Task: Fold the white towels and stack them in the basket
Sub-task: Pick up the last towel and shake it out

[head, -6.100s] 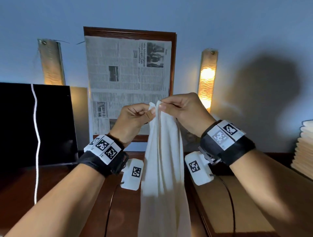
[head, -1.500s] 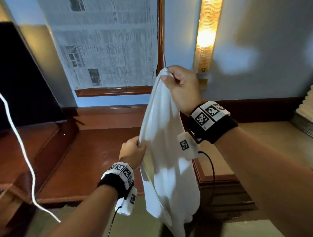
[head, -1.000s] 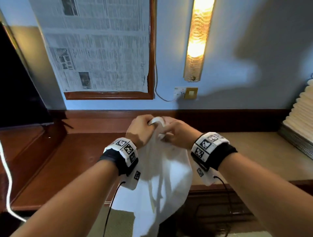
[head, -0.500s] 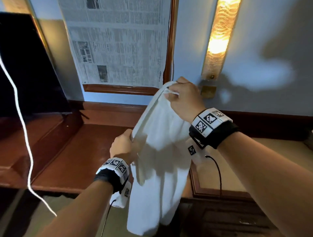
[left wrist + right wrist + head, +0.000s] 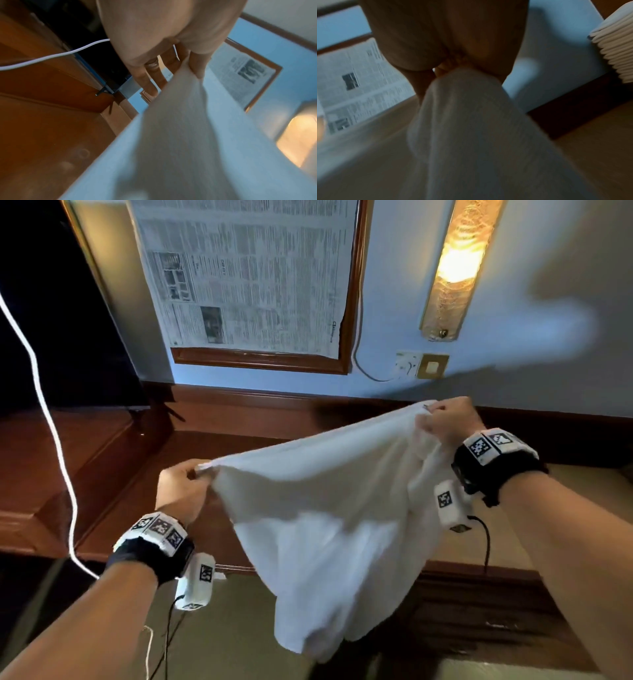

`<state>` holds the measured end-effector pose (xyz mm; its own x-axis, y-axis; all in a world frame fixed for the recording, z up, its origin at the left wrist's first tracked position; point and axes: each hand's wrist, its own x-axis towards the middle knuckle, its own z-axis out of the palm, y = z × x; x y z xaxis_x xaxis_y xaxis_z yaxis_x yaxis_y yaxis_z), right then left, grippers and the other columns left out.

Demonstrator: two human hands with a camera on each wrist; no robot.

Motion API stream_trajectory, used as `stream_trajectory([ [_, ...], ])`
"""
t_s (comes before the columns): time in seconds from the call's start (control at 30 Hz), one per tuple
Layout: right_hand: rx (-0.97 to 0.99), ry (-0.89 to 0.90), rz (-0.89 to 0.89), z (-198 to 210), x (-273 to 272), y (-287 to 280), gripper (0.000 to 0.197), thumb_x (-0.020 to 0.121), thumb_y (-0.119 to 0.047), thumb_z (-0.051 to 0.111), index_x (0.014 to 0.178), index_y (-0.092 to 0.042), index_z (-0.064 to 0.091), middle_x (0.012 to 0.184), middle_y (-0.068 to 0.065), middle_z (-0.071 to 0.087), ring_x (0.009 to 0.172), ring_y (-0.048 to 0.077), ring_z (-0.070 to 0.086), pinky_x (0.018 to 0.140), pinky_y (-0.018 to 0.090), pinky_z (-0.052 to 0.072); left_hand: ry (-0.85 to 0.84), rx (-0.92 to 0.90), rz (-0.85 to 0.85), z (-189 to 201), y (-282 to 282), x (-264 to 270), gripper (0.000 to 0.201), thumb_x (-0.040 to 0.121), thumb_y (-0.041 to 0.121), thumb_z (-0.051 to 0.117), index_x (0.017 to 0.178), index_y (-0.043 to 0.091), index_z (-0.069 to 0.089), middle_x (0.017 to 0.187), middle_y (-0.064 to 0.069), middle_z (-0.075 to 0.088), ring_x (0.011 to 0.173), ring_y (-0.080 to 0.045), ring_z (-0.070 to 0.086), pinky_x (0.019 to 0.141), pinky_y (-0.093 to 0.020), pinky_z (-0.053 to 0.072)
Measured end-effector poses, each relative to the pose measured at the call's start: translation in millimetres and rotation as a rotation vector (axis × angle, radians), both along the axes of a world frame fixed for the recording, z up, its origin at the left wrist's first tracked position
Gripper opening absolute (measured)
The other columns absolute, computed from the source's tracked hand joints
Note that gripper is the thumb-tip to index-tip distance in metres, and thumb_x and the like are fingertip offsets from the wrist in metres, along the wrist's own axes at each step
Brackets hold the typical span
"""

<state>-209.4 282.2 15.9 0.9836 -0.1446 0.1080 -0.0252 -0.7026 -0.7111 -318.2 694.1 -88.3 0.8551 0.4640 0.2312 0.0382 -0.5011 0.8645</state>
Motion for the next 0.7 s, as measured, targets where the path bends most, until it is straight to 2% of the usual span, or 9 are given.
stream_trajectory([
  [0.13,0.025,0.147,0.078,-52,-24,-8,0.013,0.087,-0.019,0.071,0.088,-0.008,0.077,0.077,0.003,0.064,0.073,0.013,0.057,0.072,0.027,0.046,-0.135,-0.261,0.04,20,16,9,0.013,0.097,0.025,0.066,0.097,0.013,0.071,0.08,0.002,0.062,0.077,-0.008,0.056,0.061,-0.008,0.043],
  [0.27,0.085,0.147,0.001,-100,-56,-10,0.013,0.087,-0.017,0.071,0.075,-0.02,0.075,0.059,-0.007,0.063,0.053,0.004,0.055,0.054,0.019,0.046,-0.02,-0.22,0.009,10,48,7,0.011,0.099,0.025,0.063,0.097,0.017,0.071,0.08,0.005,0.063,0.073,-0.005,0.055,0.069,-0.019,0.045],
  [0.37,0.15,0.105,-0.188,-141,-78,-22,0.023,0.086,-0.013,0.071,0.067,-0.025,0.072,0.065,-0.002,0.066,0.066,0.02,0.061,0.067,0.037,0.056,0.124,-0.123,0.082,-17,83,-1,0.023,0.098,0.026,0.064,0.11,0.009,0.074,0.093,-0.005,0.066,0.09,-0.021,0.061,0.08,-0.028,0.044],
  [0.4,0.153,0.111,-0.239,-154,-87,-25,0.018,0.086,-0.012,0.071,0.072,-0.022,0.074,0.067,-0.001,0.066,0.069,0.024,0.063,0.069,0.038,0.058,0.188,-0.103,0.114,-28,95,-6,0.025,0.097,0.028,0.064,0.112,0.011,0.074,0.097,-0.006,0.067,0.097,-0.026,0.063,0.083,-0.03,0.044],
  [0.47,0.105,0.132,-0.301,-178,-106,-26,0.008,0.086,-0.01,0.07,0.088,-0.013,0.077,0.07,0.001,0.066,0.073,0.027,0.065,0.063,0.026,0.055,0.313,-0.069,0.159,-47,116,-19,0.026,0.095,0.031,0.064,0.114,0.016,0.075,0.102,-0.011,0.07,0.105,-0.033,0.066,0.087,-0.038,0.049],
  [0.53,0.023,0.139,-0.337,-195,-124,-23,0.012,0.086,-0.01,0.069,0.096,-0.009,0.076,0.08,0.007,0.07,0.08,0.027,0.065,0.066,0.028,0.05,0.384,-0.081,0.222,-64,135,-29,0.028,0.093,0.031,0.063,0.115,0.017,0.074,0.104,-0.019,0.072,0.1,-0.039,0.068,0.081,-0.04,0.053],
  [0.57,0.004,0.134,-0.355,-201,-132,-21,0.013,0.085,-0.01,0.069,0.097,-0.01,0.076,0.085,0.01,0.072,0.084,0.028,0.066,0.072,0.031,0.05,0.395,-0.11,0.252,-71,144,-33,0.03,0.094,0.029,0.061,0.117,0.014,0.073,0.099,-0.021,0.07,0.089,-0.038,0.069,0.072,-0.033,0.054],
  [0.63,-0.014,0.117,-0.399,-209,-143,-17,0.015,0.085,-0.01,0.069,0.098,-0.009,0.076,0.091,0.015,0.072,0.089,0.033,0.067,0.078,0.036,0.049,0.428,-0.154,0.266,-76,158,-40,0.034,0.1,0.024,0.054,0.128,0.008,0.065,0.085,-0.017,0.061,0.058,-0.019,0.065,0.047,-0.015,0.048],
  [0.7,-0.008,0.076,-0.479,-209,-149,-14,0.019,0.085,-0.01,0.067,0.101,-0.008,0.076,0.096,0.018,0.071,0.091,0.034,0.066,0.081,0.039,0.05,0.398,-0.221,0.319,-80,169,-46,0.035,0.104,0.027,0.046,0.131,0.009,0.059,0.076,-0.007,0.056,0.035,-0.006,0.056,0.031,-0.015,0.041],
])
